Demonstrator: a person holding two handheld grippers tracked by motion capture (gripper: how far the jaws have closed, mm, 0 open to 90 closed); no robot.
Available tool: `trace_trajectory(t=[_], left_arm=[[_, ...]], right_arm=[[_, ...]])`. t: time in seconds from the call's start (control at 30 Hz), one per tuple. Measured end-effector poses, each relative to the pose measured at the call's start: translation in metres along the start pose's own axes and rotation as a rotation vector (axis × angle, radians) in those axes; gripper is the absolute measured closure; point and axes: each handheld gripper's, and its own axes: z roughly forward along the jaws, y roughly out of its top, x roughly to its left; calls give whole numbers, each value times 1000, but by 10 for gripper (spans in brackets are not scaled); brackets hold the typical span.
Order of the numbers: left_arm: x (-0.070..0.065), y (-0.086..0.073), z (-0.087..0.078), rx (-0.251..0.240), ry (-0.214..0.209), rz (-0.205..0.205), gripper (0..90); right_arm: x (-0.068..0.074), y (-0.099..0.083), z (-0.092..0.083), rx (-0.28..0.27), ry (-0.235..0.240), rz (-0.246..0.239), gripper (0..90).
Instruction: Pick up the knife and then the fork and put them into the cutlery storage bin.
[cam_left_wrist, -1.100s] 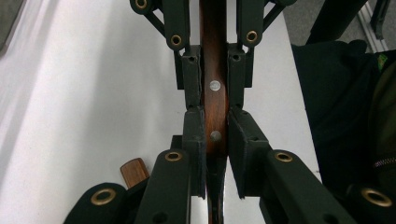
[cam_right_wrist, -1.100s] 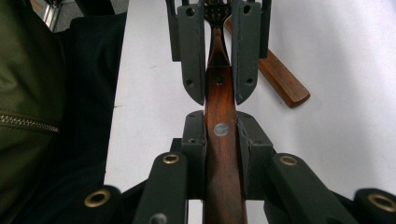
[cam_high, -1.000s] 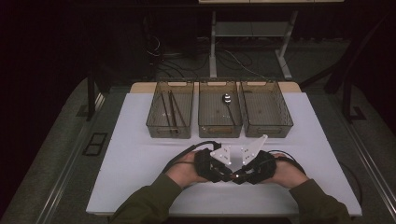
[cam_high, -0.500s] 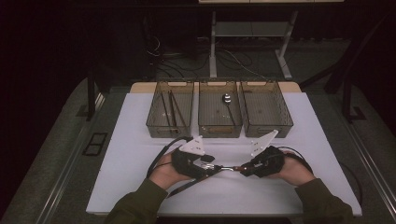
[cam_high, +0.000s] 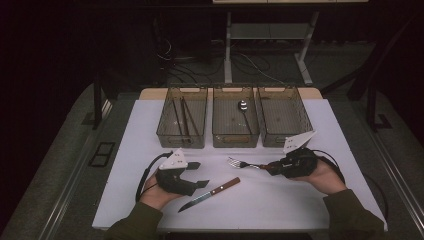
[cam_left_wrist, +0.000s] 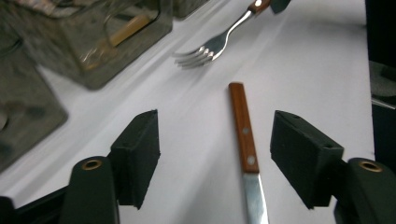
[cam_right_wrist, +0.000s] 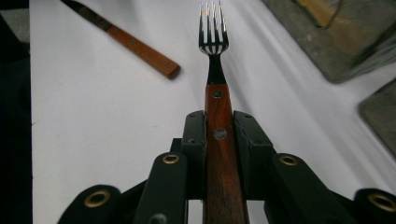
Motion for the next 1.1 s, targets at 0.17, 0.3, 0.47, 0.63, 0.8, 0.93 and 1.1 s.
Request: trace_trajectory(t=[0.17,0.3,0.47,0.63,0.8,0.93,1.1], left_arm=[[0,-15,-6,-8,38,-41,182],[2,-23,-12,-15,48,-60,152],[2,-30,-19,-26,67,-73,125],[3,-32,-20,-29,92,-93,39],[3,-32,-18,-25,98,-99,0],[3,-31,-18,-24,101,-105,0],[3,-31,-18,-25,104,-93,0]], right_arm=[[-4,2,-11,-49,-23,21,757],[-8,3,-18,-71,-36,28,757],[-14,6,-31,-120,-58,38,757],[-22,8,-48,-164,-96,57,757],[-38,7,-66,-226,-151,107,757],[-54,7,-78,-255,-198,162,757],[-72,8,-87,-260,-274,234,756]])
